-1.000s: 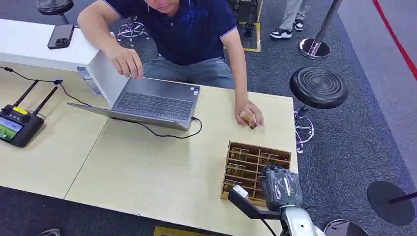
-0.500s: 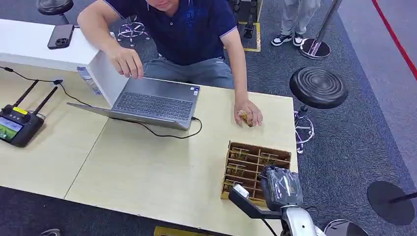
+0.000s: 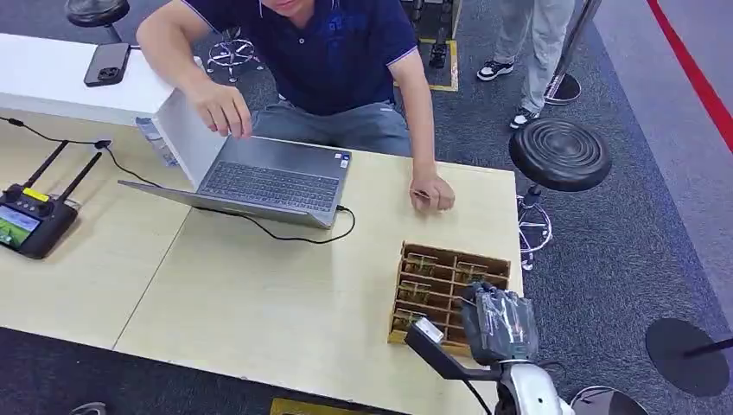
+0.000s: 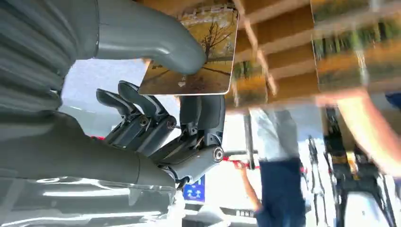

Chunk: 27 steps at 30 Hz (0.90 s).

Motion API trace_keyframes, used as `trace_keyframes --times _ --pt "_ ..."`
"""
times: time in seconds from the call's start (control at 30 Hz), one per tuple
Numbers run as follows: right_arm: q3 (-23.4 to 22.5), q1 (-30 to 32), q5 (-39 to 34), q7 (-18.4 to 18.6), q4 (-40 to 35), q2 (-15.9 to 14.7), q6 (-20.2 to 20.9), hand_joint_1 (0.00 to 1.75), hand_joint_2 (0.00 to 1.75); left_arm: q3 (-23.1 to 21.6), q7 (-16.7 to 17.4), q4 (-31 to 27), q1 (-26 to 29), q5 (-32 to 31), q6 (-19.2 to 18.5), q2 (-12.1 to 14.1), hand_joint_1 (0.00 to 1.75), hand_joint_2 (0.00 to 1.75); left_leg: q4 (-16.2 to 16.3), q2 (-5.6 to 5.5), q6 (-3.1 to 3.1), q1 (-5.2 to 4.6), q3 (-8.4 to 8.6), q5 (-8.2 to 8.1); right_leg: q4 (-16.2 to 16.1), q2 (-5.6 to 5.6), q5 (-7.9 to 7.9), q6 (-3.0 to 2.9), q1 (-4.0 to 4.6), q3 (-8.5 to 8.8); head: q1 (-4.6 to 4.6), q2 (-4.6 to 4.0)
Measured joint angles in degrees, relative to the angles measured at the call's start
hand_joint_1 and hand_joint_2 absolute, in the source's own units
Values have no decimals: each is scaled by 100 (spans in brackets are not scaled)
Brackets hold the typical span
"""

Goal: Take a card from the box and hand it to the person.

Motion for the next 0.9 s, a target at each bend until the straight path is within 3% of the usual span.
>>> trace_keyframes --times 0.23,0.57,0.9 --pt "-158 -343 125 -295 -378 116 -548 171 175 -4 65 0 -26 0 -83 0 0 175 0 -1 0 0 8 1 1 1 0 0 0 -1 0 0" --pt "-112 -861 -794 -1063 -481 564 -1054 171 175 -118 160 0 -74 0 -205 0 0 175 -1 -3 0 1 5 1 1 -2 0 0 0 0 0 0" --pt "281 -1353 -1733 -1805 558 1332 -1335 175 175 -435 306 0 -138 0 -306 -2 0 175 -1 -10 -1 2 1 2 3 -9 0 -1 1 -3 0 0"
